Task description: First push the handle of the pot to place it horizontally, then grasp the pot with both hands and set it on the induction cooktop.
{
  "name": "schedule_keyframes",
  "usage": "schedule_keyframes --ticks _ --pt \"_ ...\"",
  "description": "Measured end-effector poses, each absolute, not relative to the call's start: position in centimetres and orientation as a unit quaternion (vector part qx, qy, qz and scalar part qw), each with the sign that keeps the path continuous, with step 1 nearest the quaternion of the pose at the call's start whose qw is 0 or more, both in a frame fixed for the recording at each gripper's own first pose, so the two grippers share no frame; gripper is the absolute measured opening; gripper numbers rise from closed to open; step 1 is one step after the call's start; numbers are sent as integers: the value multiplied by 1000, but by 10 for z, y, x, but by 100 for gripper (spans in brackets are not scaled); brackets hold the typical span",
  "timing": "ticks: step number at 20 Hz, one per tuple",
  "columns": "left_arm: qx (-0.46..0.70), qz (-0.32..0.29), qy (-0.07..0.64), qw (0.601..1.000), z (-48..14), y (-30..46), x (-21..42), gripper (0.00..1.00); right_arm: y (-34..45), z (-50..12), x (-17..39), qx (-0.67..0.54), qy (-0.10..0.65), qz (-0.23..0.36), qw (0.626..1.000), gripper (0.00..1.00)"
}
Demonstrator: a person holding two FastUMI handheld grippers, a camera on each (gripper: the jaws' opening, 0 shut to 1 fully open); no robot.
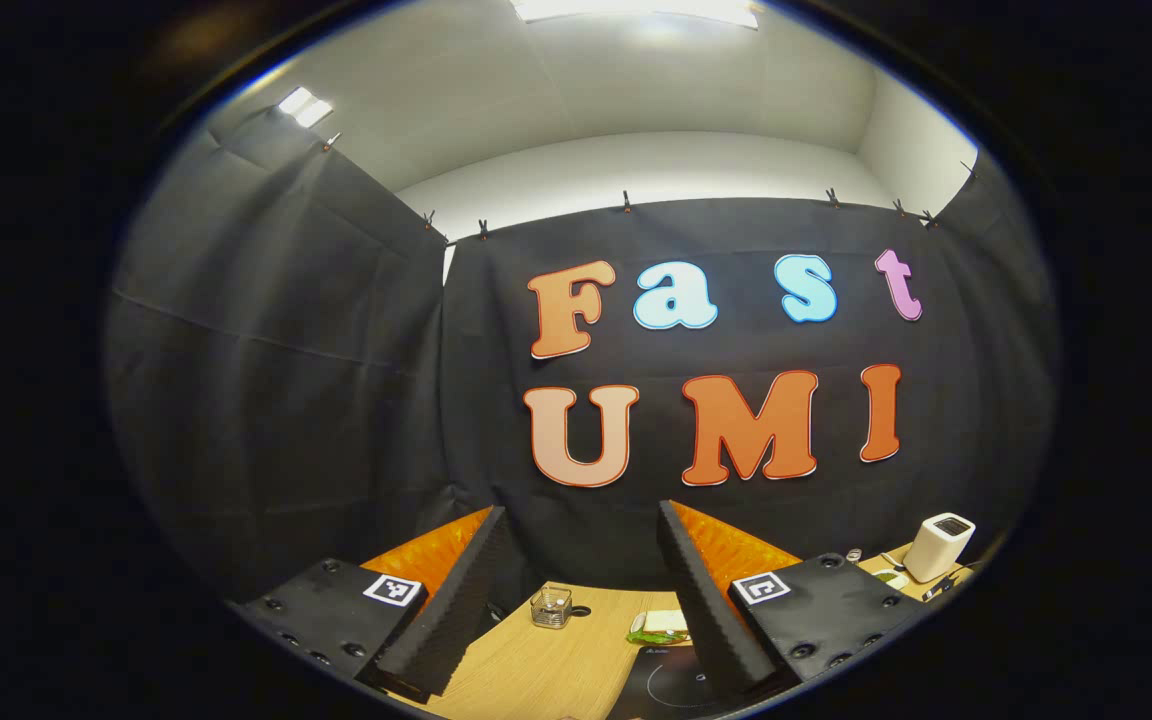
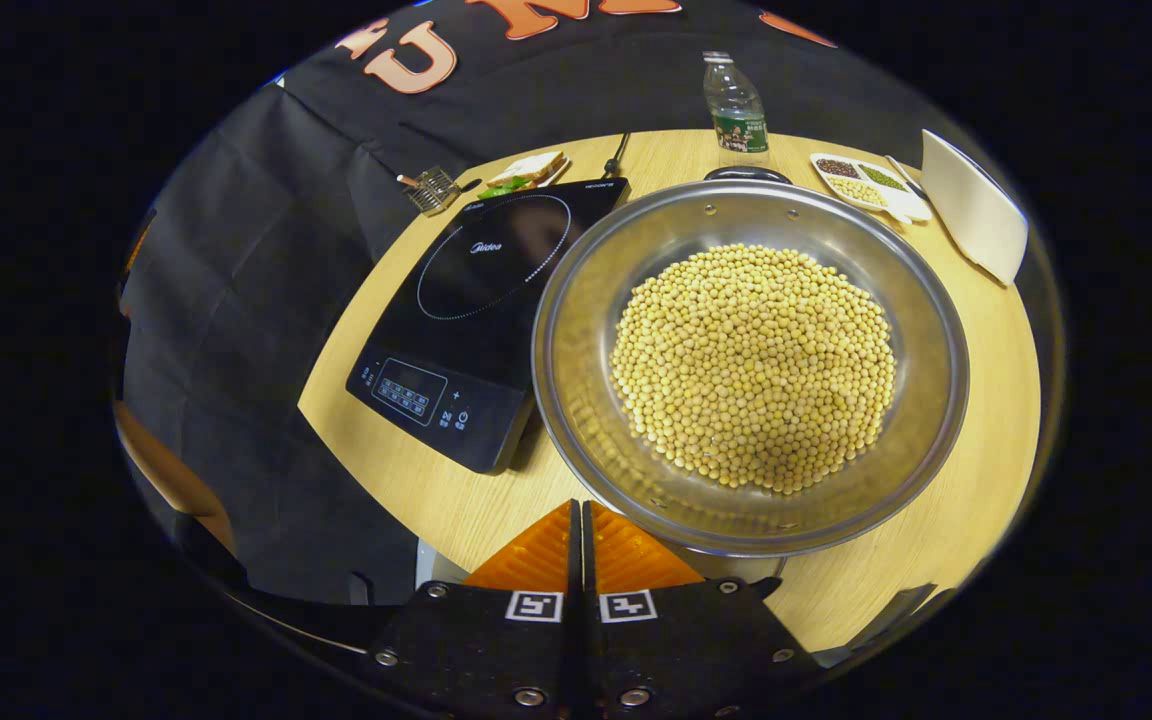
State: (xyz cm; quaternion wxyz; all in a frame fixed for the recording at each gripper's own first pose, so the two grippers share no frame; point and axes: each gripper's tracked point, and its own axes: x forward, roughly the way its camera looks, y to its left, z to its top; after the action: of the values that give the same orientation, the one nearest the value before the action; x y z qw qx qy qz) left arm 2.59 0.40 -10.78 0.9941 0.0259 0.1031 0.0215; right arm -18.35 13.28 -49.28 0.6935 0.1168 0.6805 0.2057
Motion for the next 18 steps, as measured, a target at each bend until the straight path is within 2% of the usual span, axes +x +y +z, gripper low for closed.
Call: schedule_keyframes --ticks 18 --pt "14 -1 109 994 -118 -22 32 97 26 -511 -175 111 691 106 707 0"
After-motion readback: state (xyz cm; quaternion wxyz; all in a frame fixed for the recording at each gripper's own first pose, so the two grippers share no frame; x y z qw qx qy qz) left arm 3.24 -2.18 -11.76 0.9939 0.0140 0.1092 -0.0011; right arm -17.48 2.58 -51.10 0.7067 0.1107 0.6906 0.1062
